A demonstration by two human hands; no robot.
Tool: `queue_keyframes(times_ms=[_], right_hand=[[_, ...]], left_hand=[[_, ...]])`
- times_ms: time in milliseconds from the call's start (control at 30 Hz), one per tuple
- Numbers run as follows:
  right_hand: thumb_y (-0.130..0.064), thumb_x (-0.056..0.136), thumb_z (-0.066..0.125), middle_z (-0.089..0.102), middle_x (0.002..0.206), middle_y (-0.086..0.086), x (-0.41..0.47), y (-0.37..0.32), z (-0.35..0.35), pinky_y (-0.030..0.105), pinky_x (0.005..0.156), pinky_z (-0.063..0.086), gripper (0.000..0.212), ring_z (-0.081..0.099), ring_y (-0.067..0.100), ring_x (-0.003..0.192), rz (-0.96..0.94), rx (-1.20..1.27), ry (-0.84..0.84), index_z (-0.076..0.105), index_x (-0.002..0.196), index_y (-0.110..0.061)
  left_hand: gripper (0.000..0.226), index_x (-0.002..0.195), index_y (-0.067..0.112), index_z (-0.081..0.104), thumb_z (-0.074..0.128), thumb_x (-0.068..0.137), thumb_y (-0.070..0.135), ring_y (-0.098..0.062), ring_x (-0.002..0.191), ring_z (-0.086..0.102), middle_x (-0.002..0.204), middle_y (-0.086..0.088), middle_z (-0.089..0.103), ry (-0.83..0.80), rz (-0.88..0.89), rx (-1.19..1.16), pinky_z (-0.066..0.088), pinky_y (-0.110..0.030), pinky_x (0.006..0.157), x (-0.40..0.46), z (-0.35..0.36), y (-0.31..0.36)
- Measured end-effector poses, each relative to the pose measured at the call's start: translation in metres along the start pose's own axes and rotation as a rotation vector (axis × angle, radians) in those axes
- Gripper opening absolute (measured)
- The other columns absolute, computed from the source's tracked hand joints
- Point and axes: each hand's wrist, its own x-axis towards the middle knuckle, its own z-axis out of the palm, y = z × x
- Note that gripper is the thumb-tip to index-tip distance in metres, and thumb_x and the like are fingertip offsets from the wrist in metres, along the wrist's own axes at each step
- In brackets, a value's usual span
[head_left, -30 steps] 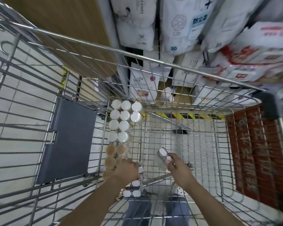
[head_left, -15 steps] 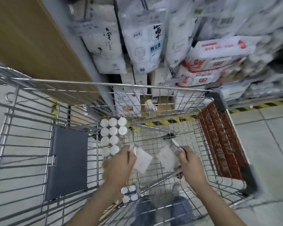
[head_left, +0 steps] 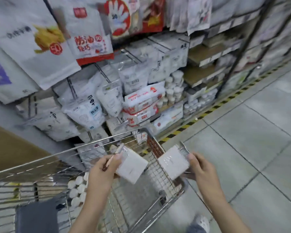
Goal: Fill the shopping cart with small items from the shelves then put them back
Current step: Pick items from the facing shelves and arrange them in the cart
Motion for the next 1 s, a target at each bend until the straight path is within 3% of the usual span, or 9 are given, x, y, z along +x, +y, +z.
queue_keyframes(times_ms=[100,233,367,433,600,700,767,900,1000], right_hand=[[-0.015,0.097,0.049,0.070,0.080,0.004,0.007,-0.038,-0.055,0.027,0.062,0.058,0.018,0.067,0.015,0.070,-0.082,0.028,0.061,0.066,0.094,-0.008],[-0.014,0.098,0.048,0.070,0.071,-0.011,0.028,-0.076,-0.140,0.019,0.054,0.053,0.024,0.063,0.005,0.063,-0.154,0.076,0.199,0.067,0.086,-0.023],[-0.022,0.097,0.051,0.063,0.064,-0.010,0.050,-0.102,-0.222,0.018,0.055,0.053,0.020,0.059,0.006,0.058,-0.190,0.084,0.257,0.062,0.081,-0.020],[-0.019,0.100,0.044,0.059,0.065,-0.006,0.060,-0.111,-0.258,0.017,0.053,0.052,0.026,0.056,0.007,0.057,-0.182,0.104,0.298,0.058,0.078,-0.017],[-0.022,0.100,0.043,0.057,0.070,0.001,0.082,-0.135,-0.327,0.023,0.055,0.052,0.027,0.056,0.011,0.060,-0.138,0.159,0.368,0.059,0.079,-0.016],[-0.025,0.099,0.045,0.063,0.063,0.000,0.101,-0.147,-0.358,0.030,0.060,0.051,0.031,0.060,0.014,0.059,-0.121,0.203,0.384,0.061,0.076,-0.012],[-0.026,0.099,0.046,0.063,0.057,-0.004,0.119,-0.153,-0.374,0.026,0.055,0.049,0.031,0.060,0.010,0.053,-0.098,0.243,0.404,0.061,0.076,-0.013],[-0.033,0.098,0.045,0.061,0.064,0.001,0.168,-0.169,-0.404,0.028,0.057,0.043,0.029,0.058,0.019,0.063,-0.033,0.293,0.449,0.057,0.077,-0.016],[-0.036,0.098,0.045,0.061,0.068,0.004,0.216,-0.189,-0.429,0.032,0.060,0.039,0.030,0.058,0.023,0.064,-0.013,0.292,0.463,0.058,0.077,-0.019]], left_hand=[[0.030,0.079,0.023,0.072,0.073,0.069,0.052,-0.031,0.082,0.065,0.076,-0.004,0.070,-0.062,0.028,-0.049,0.051,-0.040,0.067,-0.008,0.059,0.038],[0.035,0.086,0.019,0.067,0.058,0.079,0.051,-0.025,0.081,0.063,0.077,-0.002,0.070,-0.083,0.043,-0.193,0.048,-0.032,0.070,-0.020,0.158,0.072],[0.055,0.109,0.019,0.063,0.053,0.075,0.061,-0.025,0.096,0.066,0.098,-0.006,0.072,-0.171,0.014,-0.308,0.051,-0.046,0.089,-0.029,0.257,0.098],[0.056,0.117,0.020,0.060,0.052,0.077,0.058,-0.023,0.098,0.067,0.103,-0.004,0.072,-0.219,-0.015,-0.368,0.052,-0.046,0.088,-0.033,0.302,0.109],[0.036,0.104,0.024,0.061,0.047,0.087,0.053,-0.017,0.091,0.068,0.083,0.006,0.075,-0.347,-0.078,-0.423,0.051,-0.040,0.086,-0.043,0.388,0.134],[0.035,0.101,0.021,0.062,0.043,0.092,0.050,-0.013,0.077,0.070,0.079,0.004,0.075,-0.374,-0.085,-0.388,0.051,-0.034,0.070,-0.040,0.427,0.146],[0.033,0.096,0.021,0.062,0.045,0.092,0.050,-0.016,0.076,0.068,0.074,0.003,0.074,-0.365,-0.092,-0.350,0.050,-0.034,0.066,-0.029,0.451,0.153],[0.034,0.092,0.020,0.062,0.046,0.092,0.051,-0.016,0.068,0.068,0.071,0.000,0.073,-0.371,-0.136,-0.283,0.053,-0.036,0.071,0.009,0.507,0.168],[0.032,0.095,0.019,0.060,0.048,0.093,0.048,-0.024,0.080,0.066,0.078,-0.006,0.073,-0.434,-0.211,-0.294,0.051,-0.041,0.080,0.039,0.554,0.184]])
